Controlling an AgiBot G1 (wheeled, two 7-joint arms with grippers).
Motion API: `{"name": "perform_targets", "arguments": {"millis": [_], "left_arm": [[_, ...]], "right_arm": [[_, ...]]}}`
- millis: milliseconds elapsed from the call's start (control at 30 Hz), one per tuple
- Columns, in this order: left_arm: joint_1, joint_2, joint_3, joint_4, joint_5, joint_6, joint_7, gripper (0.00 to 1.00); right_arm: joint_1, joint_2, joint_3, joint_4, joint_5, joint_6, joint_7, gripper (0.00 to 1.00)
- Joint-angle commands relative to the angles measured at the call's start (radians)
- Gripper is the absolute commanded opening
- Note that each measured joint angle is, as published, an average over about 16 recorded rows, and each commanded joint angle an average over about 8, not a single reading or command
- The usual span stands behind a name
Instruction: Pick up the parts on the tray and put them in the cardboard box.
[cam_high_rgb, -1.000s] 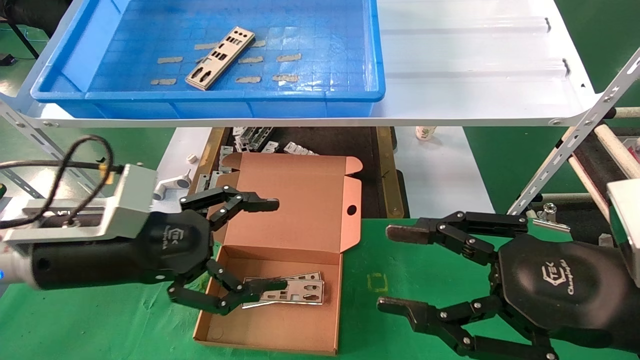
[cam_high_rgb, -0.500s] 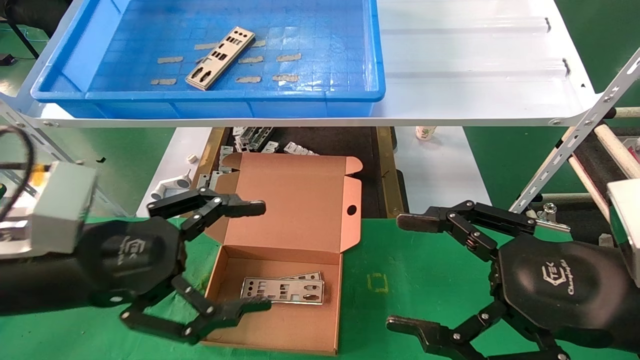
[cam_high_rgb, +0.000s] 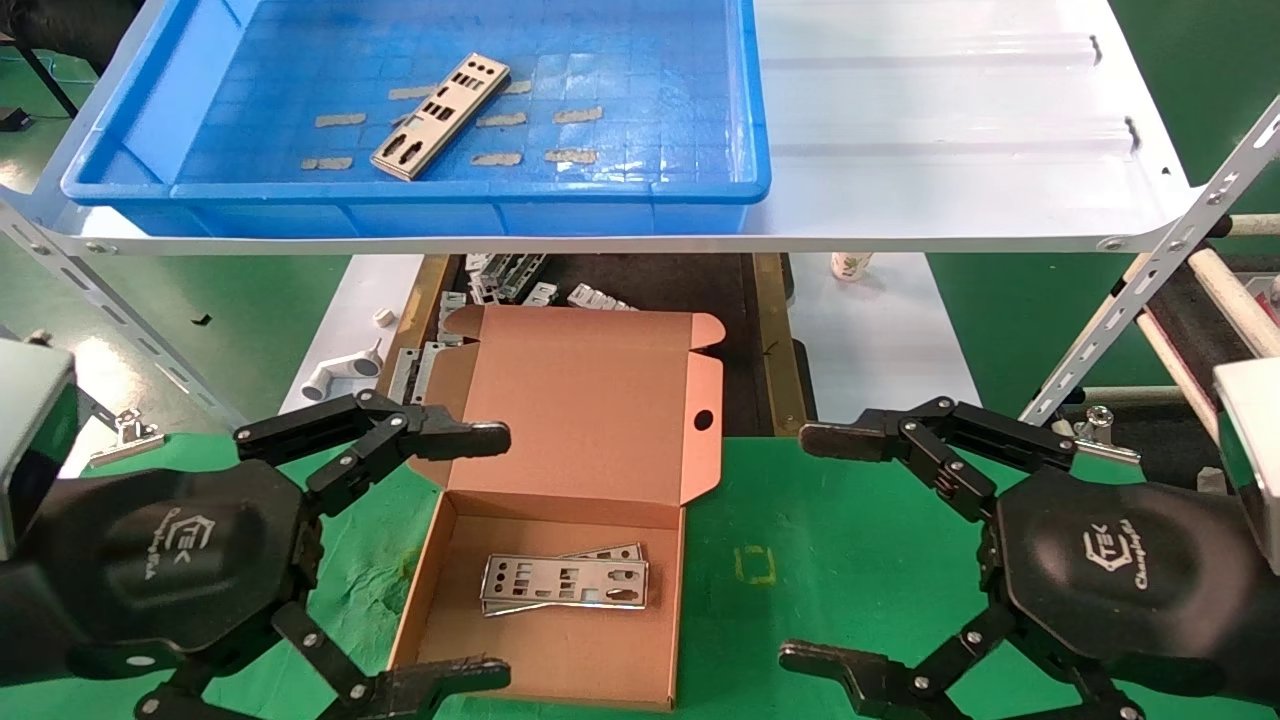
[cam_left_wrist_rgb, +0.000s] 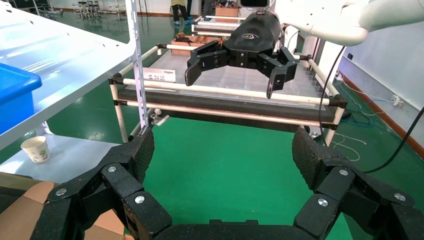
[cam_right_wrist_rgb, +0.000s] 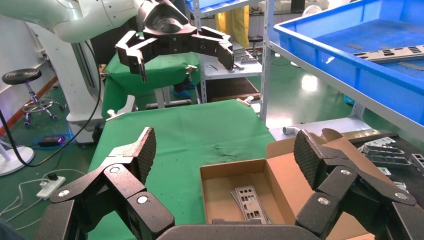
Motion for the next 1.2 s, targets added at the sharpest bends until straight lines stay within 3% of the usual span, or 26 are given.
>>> {"name": "perform_targets", "arguments": {"millis": [33, 1200], "left_arm": [[0.005, -0.003, -0.005, -0.007, -0.003, 0.000, -0.002, 1.00], [-0.011, 0.008, 0.013, 0.018, 0.008, 0.000, 0.008, 1.00]], "right_arm": [[0.000, 0.000, 0.000, 0.000, 0.000, 0.000, 0.000, 1.00], [0.000, 0.000, 0.000, 0.000, 0.000, 0.000, 0.000, 1.00]]}}
